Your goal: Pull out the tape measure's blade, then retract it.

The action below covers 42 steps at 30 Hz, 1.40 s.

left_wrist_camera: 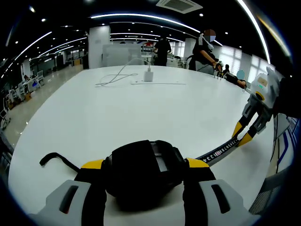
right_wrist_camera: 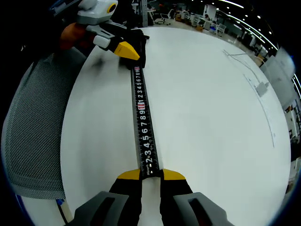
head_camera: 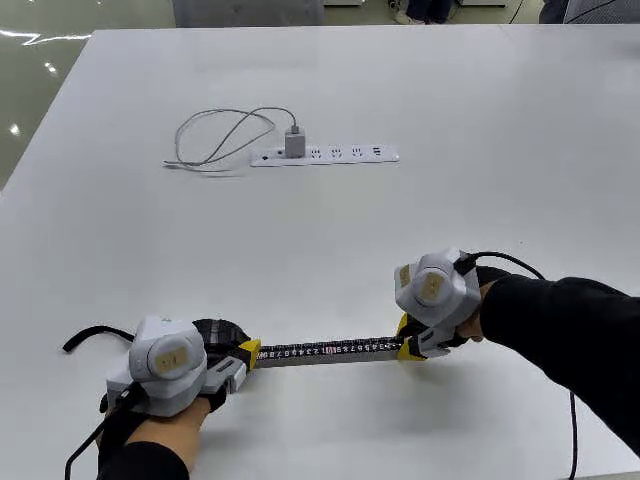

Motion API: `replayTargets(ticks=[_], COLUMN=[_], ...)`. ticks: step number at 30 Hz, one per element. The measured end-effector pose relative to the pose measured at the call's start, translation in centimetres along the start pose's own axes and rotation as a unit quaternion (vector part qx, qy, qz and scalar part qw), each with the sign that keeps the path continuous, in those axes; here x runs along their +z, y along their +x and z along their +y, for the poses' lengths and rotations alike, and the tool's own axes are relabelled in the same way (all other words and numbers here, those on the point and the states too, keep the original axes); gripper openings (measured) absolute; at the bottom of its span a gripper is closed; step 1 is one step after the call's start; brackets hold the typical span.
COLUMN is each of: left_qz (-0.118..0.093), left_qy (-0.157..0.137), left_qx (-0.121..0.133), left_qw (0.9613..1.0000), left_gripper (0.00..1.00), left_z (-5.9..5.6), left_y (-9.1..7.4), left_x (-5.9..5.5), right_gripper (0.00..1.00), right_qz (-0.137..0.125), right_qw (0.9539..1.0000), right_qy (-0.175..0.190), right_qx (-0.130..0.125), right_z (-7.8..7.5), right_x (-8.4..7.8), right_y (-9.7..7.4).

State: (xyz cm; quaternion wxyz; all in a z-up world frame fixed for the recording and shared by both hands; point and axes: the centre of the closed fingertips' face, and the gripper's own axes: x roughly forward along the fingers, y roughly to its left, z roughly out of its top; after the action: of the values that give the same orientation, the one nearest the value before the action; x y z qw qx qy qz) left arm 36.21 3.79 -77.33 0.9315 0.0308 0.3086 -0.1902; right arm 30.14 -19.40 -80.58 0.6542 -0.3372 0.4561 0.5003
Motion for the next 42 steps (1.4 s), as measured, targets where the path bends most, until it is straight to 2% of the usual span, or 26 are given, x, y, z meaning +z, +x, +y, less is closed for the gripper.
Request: replayTargets(ticks=[42], left_qz=[0.001], left_qy=[0.003], left_qx=[-0.001], left_qw=[1.0], left_gripper=[0.62], left_z=[0.0], left_y=[0.0], left_x=[-0.1], right_gripper=[0.1], right_qz=[-0.007], right_qw=[1.0], right_qy=[0.003], right_qx=[0.0], right_z=[0.1], right_x=[1.6], right_y=[0.7])
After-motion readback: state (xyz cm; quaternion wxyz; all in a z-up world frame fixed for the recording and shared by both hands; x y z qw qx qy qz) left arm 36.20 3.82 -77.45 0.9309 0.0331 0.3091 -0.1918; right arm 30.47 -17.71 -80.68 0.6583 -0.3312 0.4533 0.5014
